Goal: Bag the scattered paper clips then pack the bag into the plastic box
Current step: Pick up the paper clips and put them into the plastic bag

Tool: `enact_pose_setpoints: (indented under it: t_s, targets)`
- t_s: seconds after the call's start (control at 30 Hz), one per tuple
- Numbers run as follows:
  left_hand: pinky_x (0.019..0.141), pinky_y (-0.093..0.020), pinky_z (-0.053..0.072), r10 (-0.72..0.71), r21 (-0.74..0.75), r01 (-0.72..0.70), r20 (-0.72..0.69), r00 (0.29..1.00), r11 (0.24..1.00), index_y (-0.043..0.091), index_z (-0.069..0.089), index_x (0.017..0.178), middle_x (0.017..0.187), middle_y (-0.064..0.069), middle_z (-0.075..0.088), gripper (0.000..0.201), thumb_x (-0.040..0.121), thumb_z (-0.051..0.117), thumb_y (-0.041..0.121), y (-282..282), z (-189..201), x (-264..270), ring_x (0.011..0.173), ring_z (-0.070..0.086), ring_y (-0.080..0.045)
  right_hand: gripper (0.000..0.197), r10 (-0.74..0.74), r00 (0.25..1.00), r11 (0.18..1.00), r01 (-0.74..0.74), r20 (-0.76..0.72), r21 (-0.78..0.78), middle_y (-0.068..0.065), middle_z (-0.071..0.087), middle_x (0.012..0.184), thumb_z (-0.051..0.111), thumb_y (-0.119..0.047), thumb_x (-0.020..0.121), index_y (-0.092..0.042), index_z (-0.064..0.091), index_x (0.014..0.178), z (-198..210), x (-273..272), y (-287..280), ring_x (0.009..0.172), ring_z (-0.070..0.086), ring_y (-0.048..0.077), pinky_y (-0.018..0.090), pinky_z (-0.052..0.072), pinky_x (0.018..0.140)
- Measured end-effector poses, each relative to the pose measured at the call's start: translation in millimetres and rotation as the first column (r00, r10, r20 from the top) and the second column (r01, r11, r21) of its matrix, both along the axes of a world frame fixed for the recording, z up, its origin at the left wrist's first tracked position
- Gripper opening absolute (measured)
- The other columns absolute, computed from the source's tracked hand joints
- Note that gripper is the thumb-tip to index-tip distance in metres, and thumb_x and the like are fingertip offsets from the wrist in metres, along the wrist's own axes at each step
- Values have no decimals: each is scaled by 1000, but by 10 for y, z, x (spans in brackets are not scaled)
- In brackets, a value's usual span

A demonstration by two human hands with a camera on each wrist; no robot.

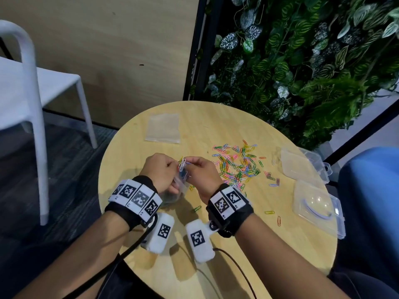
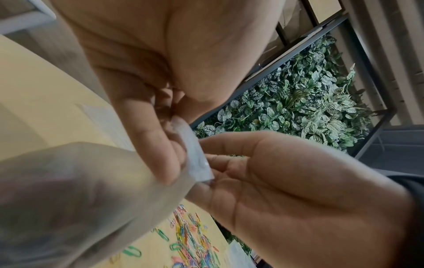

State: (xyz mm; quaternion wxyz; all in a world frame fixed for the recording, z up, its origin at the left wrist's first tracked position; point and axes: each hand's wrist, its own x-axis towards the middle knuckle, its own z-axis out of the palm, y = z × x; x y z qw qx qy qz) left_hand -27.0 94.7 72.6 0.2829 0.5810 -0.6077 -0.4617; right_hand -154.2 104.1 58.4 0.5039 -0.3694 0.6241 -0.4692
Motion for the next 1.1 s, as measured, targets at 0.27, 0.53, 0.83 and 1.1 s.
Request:
enact_pose_setpoints:
  t_s: [0.27, 0.53, 0.83, 1.1]
  targets:
    - [49, -34, 59, -70, -76, 72, 33, 997, 995, -3, 71, 86, 72, -22, 72, 35, 102, 44, 11, 6, 25, -1, 53, 72, -31, 21, 183, 633, 924, -372, -752, -89, 5, 68, 77, 60, -1, 75, -14, 65, 91, 151, -93, 185, 67, 63, 21, 24, 50, 64]
    - [52, -30, 60, -104, -55, 103, -8, 995, 993, 10, 72, 103, 69, -20, 73, 26, 102, 47, 15, 5, -6, -6, 54, 72, -31, 25, 435, 344, 773, -617, -832, 149, 3, 63, 63, 50, 0, 78, -14, 70, 71, 300, -260, 183, 64, 53, 24, 27, 38, 60]
    - [49, -28, 57, -179, -55, 180, 20, 984, 982, 10, 73, 100, 75, -14, 75, 26, 101, 48, 14, 21, 48, 50, 55, 73, -32, 29, 243, 395, 808, -588, -886, -41, -2, 74, 97, 67, -40, 85, -22, 73, 107, 325, -449, 27, 84, 67, 9, 32, 56, 77]
    - [53, -27, 54, -131, -115, 138, 68, 989, 984, 5, 75, 101, 71, 7, 67, 28, 101, 48, 12, 15, 79, 83, 57, 70, -18, 10, 61, 403, 724, -647, -913, -237, -10, 72, 79, 71, -29, 83, -22, 78, 86, 405, -425, 125, 61, 57, -1, 14, 49, 65]
